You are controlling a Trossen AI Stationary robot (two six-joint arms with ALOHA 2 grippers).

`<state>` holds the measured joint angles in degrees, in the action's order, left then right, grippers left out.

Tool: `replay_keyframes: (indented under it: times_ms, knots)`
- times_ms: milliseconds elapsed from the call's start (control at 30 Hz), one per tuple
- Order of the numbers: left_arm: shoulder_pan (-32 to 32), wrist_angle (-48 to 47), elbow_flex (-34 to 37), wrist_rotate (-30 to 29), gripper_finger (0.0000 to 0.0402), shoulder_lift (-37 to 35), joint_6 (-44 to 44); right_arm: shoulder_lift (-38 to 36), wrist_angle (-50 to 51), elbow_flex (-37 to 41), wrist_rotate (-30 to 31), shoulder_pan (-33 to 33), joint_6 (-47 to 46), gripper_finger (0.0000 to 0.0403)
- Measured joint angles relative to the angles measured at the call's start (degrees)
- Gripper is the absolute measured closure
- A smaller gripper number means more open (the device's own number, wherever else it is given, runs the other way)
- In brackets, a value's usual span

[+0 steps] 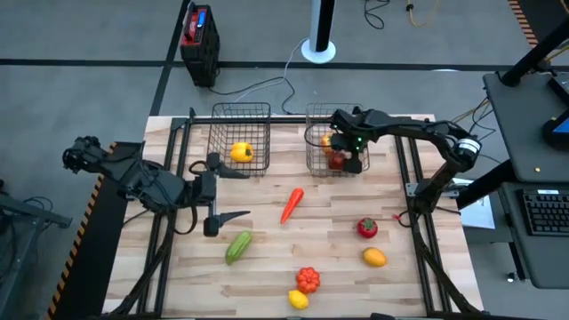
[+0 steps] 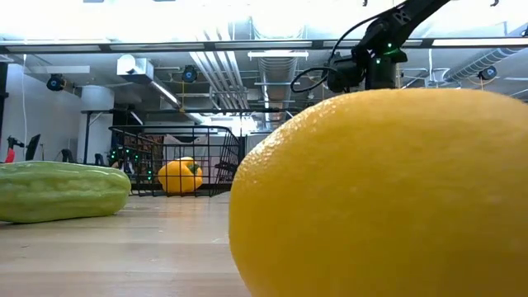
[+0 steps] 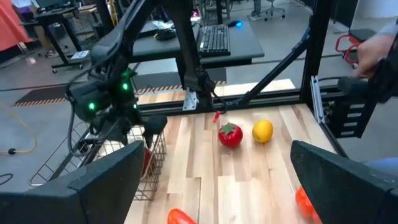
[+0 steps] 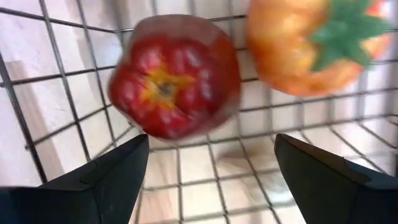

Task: Sort produce into baskets
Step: Put the red apple into the gold wire basket, then put the orange carrot into the black wire basket

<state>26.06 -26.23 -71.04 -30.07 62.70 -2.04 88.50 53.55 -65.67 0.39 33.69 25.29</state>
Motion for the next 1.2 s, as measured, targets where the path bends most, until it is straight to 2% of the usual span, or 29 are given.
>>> replay_keyframes:
  times_ms: [367, 533, 667, 767, 1000, 1200]
  knots:
    - [0.0, 0.37, 0.95, 0.05, 0.0017, 0.0, -0.4, -5.39, 0.55, -4.5, -0.67, 0.0, -5.07, 0.0077]
    - [0.0, 0.45, 0.95, 0.42, 0.0017, 0.0, -2.89, -8.47, -6.71, -2.79, -6.63, 0.0, -9.92, 0.0104]
    - [0.0, 0.67, 0.95, 0.42, 0.0017, 0.1, -4.54, -9.28, -16.31, 0.57, -6.86, -0.03, -16.51, 0.0149]
    - [0.0, 0.74, 0.92, 0.46, 0.0017, 0.74, -4.79, -8.54, -19.77, 2.58, -6.74, -0.02, -20.65, 0.0193]
    - [-0.01, 1.45, 0.73, 0.6, 0.0017, 3.96, -4.99, -7.42, -19.48, 3.74, -6.37, -0.04, -22.41, 0.0298]
    - [0.0, 1.37, 0.73, -1.25, 0.0017, 8.53, -8.21, -12.68, -19.33, 3.56, -6.35, -0.55, -23.36, 0.0371]
